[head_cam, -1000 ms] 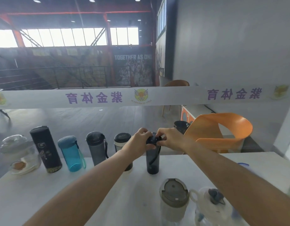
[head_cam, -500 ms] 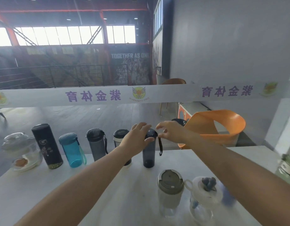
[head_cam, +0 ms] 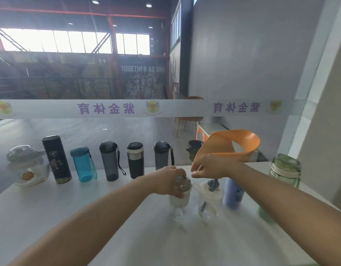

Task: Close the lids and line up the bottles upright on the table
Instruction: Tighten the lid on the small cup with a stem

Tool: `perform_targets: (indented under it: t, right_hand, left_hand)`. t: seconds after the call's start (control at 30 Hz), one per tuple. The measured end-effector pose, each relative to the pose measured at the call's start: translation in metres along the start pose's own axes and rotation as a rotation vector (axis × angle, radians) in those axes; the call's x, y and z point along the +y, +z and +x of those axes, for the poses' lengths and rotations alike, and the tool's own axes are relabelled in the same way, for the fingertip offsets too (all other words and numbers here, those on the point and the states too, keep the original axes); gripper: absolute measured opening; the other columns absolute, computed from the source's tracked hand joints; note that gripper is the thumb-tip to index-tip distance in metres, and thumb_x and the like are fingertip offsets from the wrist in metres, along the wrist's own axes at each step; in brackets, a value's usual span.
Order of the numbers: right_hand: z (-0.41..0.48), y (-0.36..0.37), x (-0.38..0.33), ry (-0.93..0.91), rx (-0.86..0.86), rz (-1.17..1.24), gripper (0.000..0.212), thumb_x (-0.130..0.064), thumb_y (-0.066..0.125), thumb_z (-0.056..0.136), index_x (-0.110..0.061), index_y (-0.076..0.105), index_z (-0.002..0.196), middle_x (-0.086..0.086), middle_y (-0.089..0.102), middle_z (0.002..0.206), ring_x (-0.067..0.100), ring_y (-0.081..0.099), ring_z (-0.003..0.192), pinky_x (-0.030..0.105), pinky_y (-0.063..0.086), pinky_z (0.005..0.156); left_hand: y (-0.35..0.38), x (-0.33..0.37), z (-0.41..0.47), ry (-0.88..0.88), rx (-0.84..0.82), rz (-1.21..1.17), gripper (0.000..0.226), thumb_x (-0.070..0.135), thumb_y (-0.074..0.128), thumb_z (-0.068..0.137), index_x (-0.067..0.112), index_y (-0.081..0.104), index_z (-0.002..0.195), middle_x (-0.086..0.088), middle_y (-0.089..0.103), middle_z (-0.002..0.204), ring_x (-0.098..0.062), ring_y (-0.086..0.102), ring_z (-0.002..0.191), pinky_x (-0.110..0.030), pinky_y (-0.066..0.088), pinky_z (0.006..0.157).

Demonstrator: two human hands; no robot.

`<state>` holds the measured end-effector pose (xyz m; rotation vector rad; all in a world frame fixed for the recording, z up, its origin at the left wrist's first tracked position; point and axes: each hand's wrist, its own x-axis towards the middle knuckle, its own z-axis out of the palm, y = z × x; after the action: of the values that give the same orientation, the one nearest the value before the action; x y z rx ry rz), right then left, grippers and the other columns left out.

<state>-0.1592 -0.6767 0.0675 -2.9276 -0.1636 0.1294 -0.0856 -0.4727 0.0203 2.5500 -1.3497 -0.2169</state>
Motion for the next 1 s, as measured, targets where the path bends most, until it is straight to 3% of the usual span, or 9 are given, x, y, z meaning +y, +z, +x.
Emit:
perform_targets:
  t: [0.2, 0.33, 0.47, 0.63, 0.73, 0.83, 0.93, 1.0]
  right_hand:
    - [0.002, -0.002, 0.015, 0.021, 0.033, -0.001, 0.033, -0.046, 0.062, 0.094, -0.025, 0.068, 0.119, -0.009, 0.069, 0.116, 0.011, 0.065, 0.102, 0.029, 0.054, 0.094]
    - [0.019, -0.008, 0.037, 0.039, 0.05, -0.049, 0.031, -0.044, 0.063, 0.094, -0.024, 0.069, 0.117, -0.007, 0.069, 0.113, 0.014, 0.065, 0.101, 0.029, 0.054, 0.093]
    - [0.041, -0.018, 0.056, 0.06, 0.042, -0.053, 0.026, -0.035, 0.064, 0.095, -0.021, 0.071, 0.115, -0.003, 0.071, 0.112, 0.016, 0.066, 0.097, 0.033, 0.056, 0.09]
    - [0.071, -0.019, 0.073, 0.039, 0.038, -0.089, 0.035, -0.031, 0.065, 0.095, -0.019, 0.066, 0.128, -0.004, 0.067, 0.119, 0.016, 0.061, 0.098, 0.03, 0.053, 0.09]
    - [0.089, -0.013, 0.082, 0.052, -0.039, -0.052, 0.036, -0.03, 0.069, 0.092, -0.021, 0.062, 0.126, -0.005, 0.063, 0.107, 0.017, 0.059, 0.095, 0.029, 0.051, 0.085]
    - [0.1, -0.008, 0.089, 0.093, -0.075, 0.075, 0.041, -0.032, 0.074, 0.087, -0.023, 0.058, 0.124, -0.002, 0.064, 0.116, 0.022, 0.062, 0.103, 0.027, 0.05, 0.081]
    - [0.106, -0.006, 0.092, 0.097, -0.094, 0.142, 0.049, -0.04, 0.078, 0.083, -0.027, 0.053, 0.123, -0.001, 0.059, 0.127, 0.021, 0.059, 0.109, 0.023, 0.047, 0.073]
    - [0.11, -0.003, 0.091, 0.095, -0.119, 0.178, 0.055, -0.042, 0.081, 0.079, -0.031, 0.05, 0.124, -0.003, 0.058, 0.127, 0.021, 0.059, 0.109, 0.026, 0.051, 0.077]
  left_hand:
    - [0.001, -0.006, 0.018, -0.06, 0.076, -0.041, 0.06, 0.04, 0.079, 0.079, 0.027, 0.05, 0.131, 0.002, 0.056, 0.126, -0.018, 0.055, 0.103, -0.027, 0.049, 0.084]
    - [0.001, -0.014, 0.05, -0.09, 0.097, -0.056, 0.057, 0.038, 0.078, 0.081, 0.024, 0.054, 0.13, 0.001, 0.06, 0.124, -0.022, 0.059, 0.102, -0.035, 0.054, 0.093]
    - [0.001, -0.014, 0.087, -0.042, 0.172, -0.048, 0.047, 0.035, 0.076, 0.083, 0.02, 0.063, 0.125, 0.001, 0.064, 0.119, -0.022, 0.06, 0.1, -0.038, 0.054, 0.094]
    - [0.006, -0.018, 0.13, 0.066, 0.302, -0.045, 0.029, 0.035, 0.072, 0.087, 0.022, 0.069, 0.112, 0.002, 0.061, 0.108, -0.018, 0.052, 0.096, -0.042, 0.051, 0.089]
    - [0.005, -0.021, 0.146, 0.1, 0.307, -0.037, 0.029, 0.036, 0.071, 0.087, 0.022, 0.068, 0.112, 0.002, 0.061, 0.108, -0.017, 0.051, 0.096, -0.039, 0.052, 0.088]
    - [0.008, -0.028, 0.15, 0.114, 0.343, -0.053, 0.033, 0.04, 0.074, 0.084, 0.019, 0.069, 0.109, 0.001, 0.062, 0.106, -0.018, 0.055, 0.093, -0.038, 0.054, 0.085]
    - [0.008, -0.035, 0.148, 0.103, 0.318, -0.11, 0.039, 0.042, 0.078, 0.08, 0.019, 0.067, 0.109, 0.005, 0.058, 0.105, -0.015, 0.056, 0.089, -0.024, 0.052, 0.075]
    - [0.005, -0.039, 0.146, 0.102, 0.291, -0.112, 0.038, 0.04, 0.08, 0.079, 0.02, 0.065, 0.108, 0.007, 0.055, 0.104, -0.013, 0.055, 0.086, -0.014, 0.045, 0.07]
